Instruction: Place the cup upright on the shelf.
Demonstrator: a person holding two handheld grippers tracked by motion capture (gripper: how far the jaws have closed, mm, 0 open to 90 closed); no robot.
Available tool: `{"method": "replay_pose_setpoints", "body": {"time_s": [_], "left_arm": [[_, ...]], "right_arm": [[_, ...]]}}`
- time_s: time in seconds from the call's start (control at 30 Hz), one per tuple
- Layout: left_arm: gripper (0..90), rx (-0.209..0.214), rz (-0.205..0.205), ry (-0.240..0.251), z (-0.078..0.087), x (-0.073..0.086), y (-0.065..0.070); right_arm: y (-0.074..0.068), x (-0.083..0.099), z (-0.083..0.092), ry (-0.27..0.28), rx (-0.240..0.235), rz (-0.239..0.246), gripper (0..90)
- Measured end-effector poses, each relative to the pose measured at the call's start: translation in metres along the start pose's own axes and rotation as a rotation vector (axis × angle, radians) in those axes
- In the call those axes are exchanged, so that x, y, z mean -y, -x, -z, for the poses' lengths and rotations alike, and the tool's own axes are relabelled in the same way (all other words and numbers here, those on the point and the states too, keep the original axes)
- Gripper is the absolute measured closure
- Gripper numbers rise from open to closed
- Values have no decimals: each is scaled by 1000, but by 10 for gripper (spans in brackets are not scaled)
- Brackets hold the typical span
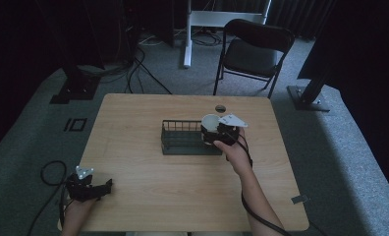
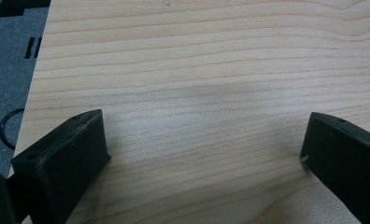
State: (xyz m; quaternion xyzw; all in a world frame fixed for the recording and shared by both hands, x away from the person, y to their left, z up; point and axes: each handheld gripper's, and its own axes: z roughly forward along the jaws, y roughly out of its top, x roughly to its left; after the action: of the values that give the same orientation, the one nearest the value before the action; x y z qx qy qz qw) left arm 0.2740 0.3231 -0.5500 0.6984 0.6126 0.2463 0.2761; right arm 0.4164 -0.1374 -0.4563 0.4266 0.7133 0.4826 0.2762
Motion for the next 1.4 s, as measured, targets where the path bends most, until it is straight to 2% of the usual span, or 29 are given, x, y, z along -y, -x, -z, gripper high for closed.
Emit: {"method": "replay_pose_setpoints", "body": {"time_s": [0.53, 0.7, 1.03, 1.4], "left_arm": [[8, 0, 0, 0, 0, 0, 0], [8, 0, 0, 0, 0, 0, 0], [8, 0, 0, 0, 0, 0, 0], [8, 0, -1, 0, 0, 0, 0]], "right_arm": [[2, 2, 22, 21, -10, 11, 124], [4, 5, 30, 34, -10, -1, 124], [8, 14, 44, 42, 0, 10, 124], [16, 33, 53, 26, 6, -15, 124]]}}
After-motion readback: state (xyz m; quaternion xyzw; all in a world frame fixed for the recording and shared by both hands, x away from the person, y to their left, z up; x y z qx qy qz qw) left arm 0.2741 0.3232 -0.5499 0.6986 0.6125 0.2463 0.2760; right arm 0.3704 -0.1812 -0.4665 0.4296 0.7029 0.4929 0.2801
